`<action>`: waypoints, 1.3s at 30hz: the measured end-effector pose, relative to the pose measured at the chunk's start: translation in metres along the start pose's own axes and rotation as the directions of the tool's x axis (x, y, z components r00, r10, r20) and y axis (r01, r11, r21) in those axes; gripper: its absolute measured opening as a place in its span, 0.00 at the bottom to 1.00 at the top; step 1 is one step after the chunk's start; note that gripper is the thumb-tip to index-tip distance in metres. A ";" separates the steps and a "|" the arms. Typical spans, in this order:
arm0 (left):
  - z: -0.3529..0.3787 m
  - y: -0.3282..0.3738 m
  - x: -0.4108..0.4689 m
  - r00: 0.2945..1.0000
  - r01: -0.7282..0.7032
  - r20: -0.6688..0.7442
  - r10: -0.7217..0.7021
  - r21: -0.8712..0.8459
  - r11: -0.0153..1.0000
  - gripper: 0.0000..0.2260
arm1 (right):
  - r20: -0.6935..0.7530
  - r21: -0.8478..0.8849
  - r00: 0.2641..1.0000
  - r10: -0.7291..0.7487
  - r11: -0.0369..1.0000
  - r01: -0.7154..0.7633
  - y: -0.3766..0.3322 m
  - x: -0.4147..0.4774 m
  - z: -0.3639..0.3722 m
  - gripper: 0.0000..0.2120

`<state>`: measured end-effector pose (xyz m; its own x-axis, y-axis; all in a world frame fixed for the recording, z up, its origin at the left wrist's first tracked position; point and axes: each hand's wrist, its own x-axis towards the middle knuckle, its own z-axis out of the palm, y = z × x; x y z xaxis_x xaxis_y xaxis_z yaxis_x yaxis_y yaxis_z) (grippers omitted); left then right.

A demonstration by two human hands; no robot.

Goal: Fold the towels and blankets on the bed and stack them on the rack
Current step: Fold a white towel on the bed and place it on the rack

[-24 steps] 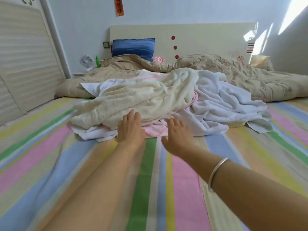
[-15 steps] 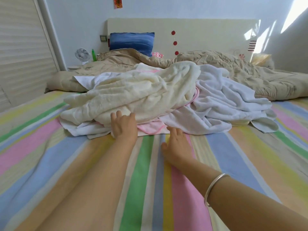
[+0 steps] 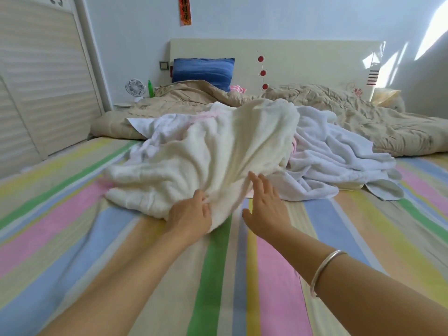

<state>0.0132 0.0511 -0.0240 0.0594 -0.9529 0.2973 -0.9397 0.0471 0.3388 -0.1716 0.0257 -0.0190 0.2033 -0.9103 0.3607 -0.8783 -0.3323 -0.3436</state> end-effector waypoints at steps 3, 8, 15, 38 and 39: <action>-0.026 0.010 -0.053 0.955 -0.061 0.289 0.066 -0.026 0.998 0.13 | -0.018 -0.249 0.990 -0.138 0.960 0.129 0.005 -0.018 -0.012 0.43; -0.091 0.030 -0.106 0.783 -0.106 0.616 0.087 -0.006 0.994 0.14 | 0.295 -0.465 0.923 -0.247 0.807 0.365 0.005 -0.069 -0.061 0.13; -0.147 0.025 -0.179 0.604 -0.040 0.783 -0.151 0.219 0.975 0.21 | 0.849 -0.060 0.517 0.111 0.992 -0.113 -0.027 -0.191 -0.168 0.24; -0.144 0.013 -0.254 0.851 0.499 -0.191 -0.489 0.004 0.866 0.07 | 0.486 -0.076 0.863 0.134 0.991 -0.111 -0.101 -0.258 -0.123 0.26; -0.150 0.016 -0.253 0.843 0.504 -0.193 -0.502 -0.046 0.863 0.06 | 0.518 -0.009 0.850 0.099 0.994 -0.111 -0.100 -0.263 -0.127 0.13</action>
<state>0.0332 0.3376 0.0400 0.5873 -0.7689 0.2528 -0.7651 -0.4255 0.4834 -0.1929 0.3300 0.0306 0.3095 -0.9343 -0.1769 -0.8994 -0.2273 -0.3733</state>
